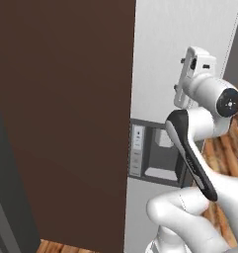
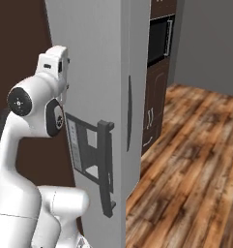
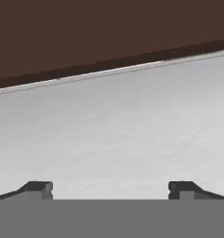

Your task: Take the orange and lime from the second highest rack and move them to the highest rack where the pear and corn are located, to maximize freezer space. Close the freezer door after rearranging.

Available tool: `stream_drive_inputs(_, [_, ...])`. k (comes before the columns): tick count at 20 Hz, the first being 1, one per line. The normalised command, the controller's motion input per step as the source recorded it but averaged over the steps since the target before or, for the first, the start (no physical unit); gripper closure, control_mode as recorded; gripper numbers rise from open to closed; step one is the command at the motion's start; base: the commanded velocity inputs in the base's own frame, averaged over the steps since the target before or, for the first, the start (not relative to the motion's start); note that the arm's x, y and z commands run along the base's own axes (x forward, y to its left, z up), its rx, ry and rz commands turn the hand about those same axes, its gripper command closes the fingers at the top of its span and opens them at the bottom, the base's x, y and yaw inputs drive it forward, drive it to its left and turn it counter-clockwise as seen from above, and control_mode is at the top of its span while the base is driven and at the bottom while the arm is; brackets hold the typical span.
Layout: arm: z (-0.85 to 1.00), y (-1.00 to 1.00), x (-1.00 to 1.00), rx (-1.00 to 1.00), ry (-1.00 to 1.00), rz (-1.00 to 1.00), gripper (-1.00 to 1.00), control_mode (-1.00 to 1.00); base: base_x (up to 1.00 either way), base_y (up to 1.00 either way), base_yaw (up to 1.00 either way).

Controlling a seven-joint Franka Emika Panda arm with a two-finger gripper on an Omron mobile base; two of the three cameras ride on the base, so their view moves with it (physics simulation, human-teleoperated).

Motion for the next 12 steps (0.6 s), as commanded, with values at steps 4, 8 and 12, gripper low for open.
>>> stream_drive_inputs(4, [0.0,-0.33,0.91,0.29,0.37,0.05,-1.0,-1.0,0.0,0.0,0.0])
stream_drive_inputs(8, [-0.01,-0.24,0.92,0.28,0.36,0.14,-1.0,-1.0,0.0,0.0,0.0])
stream_drive_inputs(12, [-0.08,-0.13,0.88,0.25,0.24,0.11,-1.0,-1.0,0.0,0.0,0.0])
